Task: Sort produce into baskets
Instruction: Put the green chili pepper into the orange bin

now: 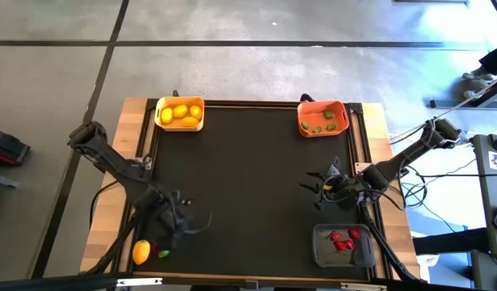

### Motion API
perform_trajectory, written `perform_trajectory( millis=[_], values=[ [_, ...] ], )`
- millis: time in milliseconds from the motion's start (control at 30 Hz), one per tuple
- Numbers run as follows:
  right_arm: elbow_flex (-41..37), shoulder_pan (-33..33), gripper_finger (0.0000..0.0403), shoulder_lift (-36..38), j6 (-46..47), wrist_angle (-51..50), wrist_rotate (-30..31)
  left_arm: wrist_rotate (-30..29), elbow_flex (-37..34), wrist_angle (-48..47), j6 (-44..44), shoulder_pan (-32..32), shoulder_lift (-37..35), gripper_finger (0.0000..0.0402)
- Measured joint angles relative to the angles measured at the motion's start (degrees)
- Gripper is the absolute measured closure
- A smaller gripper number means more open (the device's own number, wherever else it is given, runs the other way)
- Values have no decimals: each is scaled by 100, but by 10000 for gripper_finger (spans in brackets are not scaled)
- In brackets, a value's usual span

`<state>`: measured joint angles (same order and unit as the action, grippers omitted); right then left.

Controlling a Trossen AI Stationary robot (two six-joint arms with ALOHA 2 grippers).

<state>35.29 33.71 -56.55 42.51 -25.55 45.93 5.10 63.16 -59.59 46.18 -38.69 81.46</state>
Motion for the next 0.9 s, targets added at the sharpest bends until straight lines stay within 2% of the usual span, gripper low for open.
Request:
perform_trajectory(
  millis=[400, 633, 900],
  values=[
    [-62, 0, 246, -1, -125, 1, 11, -99, 0, 630, 476, -1240, 882, 199],
    [-146, 0, 246, -3, -97, 21, 11, -35, 0, 1301, 584, -1621, 1455, 198],
    [-146, 0, 246, -3, -92, 222, -16, 128, -4, 1203, 426, -1876, 2080, 198]
  ],
)
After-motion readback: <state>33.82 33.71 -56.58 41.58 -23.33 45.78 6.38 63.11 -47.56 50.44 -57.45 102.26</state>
